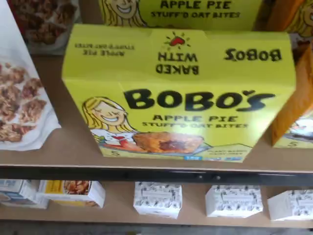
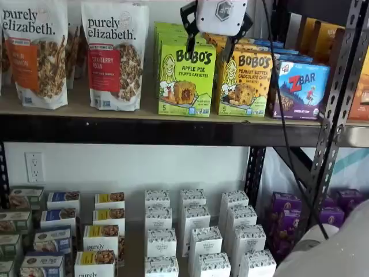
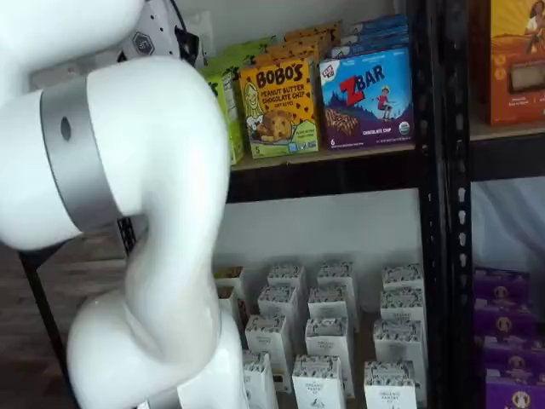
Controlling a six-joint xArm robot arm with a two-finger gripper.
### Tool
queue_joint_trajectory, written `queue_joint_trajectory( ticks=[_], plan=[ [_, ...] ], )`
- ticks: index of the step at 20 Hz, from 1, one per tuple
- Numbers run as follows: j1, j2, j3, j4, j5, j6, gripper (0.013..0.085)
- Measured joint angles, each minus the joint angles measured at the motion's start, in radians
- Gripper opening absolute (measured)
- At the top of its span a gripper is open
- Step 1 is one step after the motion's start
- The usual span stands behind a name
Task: Pick the green box on the top shelf, the fourth from the left
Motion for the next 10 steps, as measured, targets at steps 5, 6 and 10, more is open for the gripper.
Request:
queue_joint_trajectory(
  ticks=[5, 6, 10],
  plan=[
    [-0.026, 0.064, -0.056, 0.019, 0.004, -0.025, 0.0850],
    [-0.032, 0.076, -0.066, 0.023, 0.006, -0.030, 0.0850],
    [-0.061, 0.124, -0.115, 0.061, 0.014, -0.062, 0.0850]
  ],
)
